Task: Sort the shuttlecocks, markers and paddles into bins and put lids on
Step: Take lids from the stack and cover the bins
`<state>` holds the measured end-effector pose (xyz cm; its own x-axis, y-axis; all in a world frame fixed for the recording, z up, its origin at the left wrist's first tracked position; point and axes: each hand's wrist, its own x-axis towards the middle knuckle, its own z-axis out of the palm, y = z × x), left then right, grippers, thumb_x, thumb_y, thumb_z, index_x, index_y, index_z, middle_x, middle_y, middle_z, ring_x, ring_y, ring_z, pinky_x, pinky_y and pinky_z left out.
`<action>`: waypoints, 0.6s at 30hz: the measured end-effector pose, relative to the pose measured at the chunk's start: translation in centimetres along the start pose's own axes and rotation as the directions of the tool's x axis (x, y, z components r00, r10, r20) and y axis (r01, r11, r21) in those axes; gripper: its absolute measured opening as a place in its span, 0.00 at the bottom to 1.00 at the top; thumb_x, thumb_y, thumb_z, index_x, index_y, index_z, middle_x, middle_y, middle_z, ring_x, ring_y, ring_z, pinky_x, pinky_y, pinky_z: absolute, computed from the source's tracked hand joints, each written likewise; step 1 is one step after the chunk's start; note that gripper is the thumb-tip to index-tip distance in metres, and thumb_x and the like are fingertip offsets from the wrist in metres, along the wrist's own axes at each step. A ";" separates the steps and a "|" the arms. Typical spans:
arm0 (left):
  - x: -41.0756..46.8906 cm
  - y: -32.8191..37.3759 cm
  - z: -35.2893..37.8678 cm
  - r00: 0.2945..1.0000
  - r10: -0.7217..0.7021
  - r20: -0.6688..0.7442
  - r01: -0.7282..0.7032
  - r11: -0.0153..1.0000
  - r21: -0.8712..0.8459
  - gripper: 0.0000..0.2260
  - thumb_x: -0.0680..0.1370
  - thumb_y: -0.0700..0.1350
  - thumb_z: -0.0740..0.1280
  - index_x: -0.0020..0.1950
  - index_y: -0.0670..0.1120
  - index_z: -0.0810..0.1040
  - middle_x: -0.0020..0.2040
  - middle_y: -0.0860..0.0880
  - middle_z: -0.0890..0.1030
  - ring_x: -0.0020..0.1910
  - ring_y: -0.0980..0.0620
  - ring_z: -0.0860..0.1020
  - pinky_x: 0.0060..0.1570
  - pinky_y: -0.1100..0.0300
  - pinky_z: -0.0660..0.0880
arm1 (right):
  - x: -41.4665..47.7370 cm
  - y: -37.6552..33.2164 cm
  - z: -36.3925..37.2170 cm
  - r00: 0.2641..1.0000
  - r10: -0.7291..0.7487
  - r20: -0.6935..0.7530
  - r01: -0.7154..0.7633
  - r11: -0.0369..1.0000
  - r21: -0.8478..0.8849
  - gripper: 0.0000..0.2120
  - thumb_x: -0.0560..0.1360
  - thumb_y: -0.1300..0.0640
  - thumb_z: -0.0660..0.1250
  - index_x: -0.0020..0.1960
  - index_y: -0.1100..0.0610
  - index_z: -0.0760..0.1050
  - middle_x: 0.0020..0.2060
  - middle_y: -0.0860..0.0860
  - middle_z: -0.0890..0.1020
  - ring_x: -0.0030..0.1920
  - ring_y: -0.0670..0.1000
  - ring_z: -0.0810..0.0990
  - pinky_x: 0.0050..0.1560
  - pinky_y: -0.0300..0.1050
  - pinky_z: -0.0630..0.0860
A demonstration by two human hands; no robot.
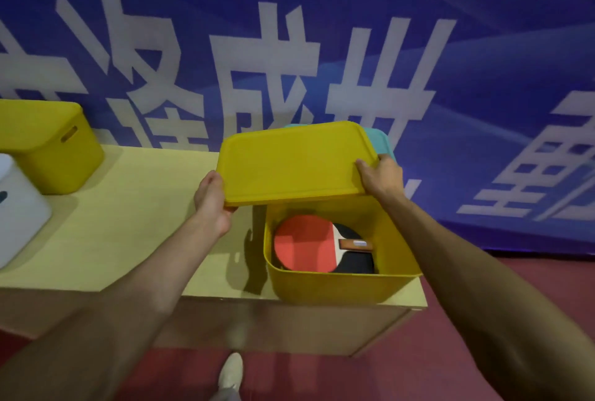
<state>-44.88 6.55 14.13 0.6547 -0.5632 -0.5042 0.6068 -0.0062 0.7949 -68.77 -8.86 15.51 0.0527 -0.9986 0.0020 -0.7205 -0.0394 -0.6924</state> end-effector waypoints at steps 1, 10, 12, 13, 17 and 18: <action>-1.0 -0.9 0.4 1.000 0.030 -0.007 -0.030 0.998 0.062 0.14 0.82 0.48 0.59 0.67 0.49 0.71 0.56 0.46 0.76 0.50 0.47 0.76 0.50 0.51 0.77 | -0.7 1.2 -0.7 1.000 0.027 -0.006 -0.027 1.000 0.010 0.27 0.77 0.46 0.63 0.67 0.65 0.68 0.63 0.63 0.75 0.63 0.64 0.73 0.60 0.54 0.71; -4.4 -9.1 0.4 0.940 0.291 0.179 -0.335 0.684 0.647 0.17 0.83 0.49 0.51 0.68 0.47 0.69 0.63 0.45 0.76 0.59 0.42 0.75 0.60 0.48 0.73 | -6.2 9.3 -5.2 0.983 0.168 -0.080 -0.158 0.981 0.111 0.25 0.77 0.47 0.65 0.65 0.63 0.64 0.61 0.62 0.75 0.61 0.63 0.74 0.54 0.53 0.72; -4.8 -10.6 0.2 0.934 0.307 0.181 -0.345 0.648 0.679 0.16 0.83 0.49 0.51 0.67 0.47 0.71 0.62 0.43 0.76 0.58 0.42 0.75 0.58 0.49 0.72 | -7.0 10.6 -5.3 0.984 0.166 -0.068 -0.160 0.983 0.091 0.25 0.77 0.48 0.64 0.66 0.63 0.64 0.62 0.63 0.75 0.62 0.63 0.74 0.56 0.54 0.72; -4.9 -11.3 0.0 0.936 0.311 0.165 -0.335 0.639 0.693 0.16 0.83 0.49 0.51 0.66 0.47 0.71 0.62 0.43 0.75 0.59 0.41 0.74 0.57 0.49 0.71 | -7.3 11.2 -5.3 0.985 0.162 -0.052 -0.157 0.985 0.075 0.26 0.77 0.48 0.65 0.67 0.63 0.64 0.63 0.63 0.75 0.62 0.63 0.74 0.57 0.55 0.72; -5.2 -12.4 0.3 0.918 0.386 0.087 -0.317 0.588 0.744 0.15 0.83 0.45 0.52 0.66 0.51 0.73 0.65 0.45 0.71 0.63 0.42 0.71 0.64 0.47 0.65 | -8.2 12.7 -4.2 0.990 0.138 -0.011 -0.137 0.990 0.044 0.27 0.78 0.49 0.65 0.69 0.64 0.65 0.63 0.63 0.75 0.64 0.63 0.73 0.60 0.54 0.71; -5.3 -12.5 0.7 0.911 0.401 0.093 -0.323 0.557 0.765 0.15 0.83 0.44 0.52 0.65 0.52 0.73 0.66 0.46 0.71 0.65 0.43 0.69 0.66 0.47 0.63 | -8.2 12.9 -4.0 0.991 0.137 -0.010 -0.136 0.990 0.036 0.26 0.78 0.49 0.65 0.70 0.64 0.65 0.63 0.63 0.75 0.64 0.63 0.73 0.60 0.54 0.71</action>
<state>-56.28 8.99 7.07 0.7977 -0.5930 -0.1094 -0.2188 -0.4538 0.8638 -81.24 -1.33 9.45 -0.0537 -0.9949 -0.0852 -0.6956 0.0985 -0.7116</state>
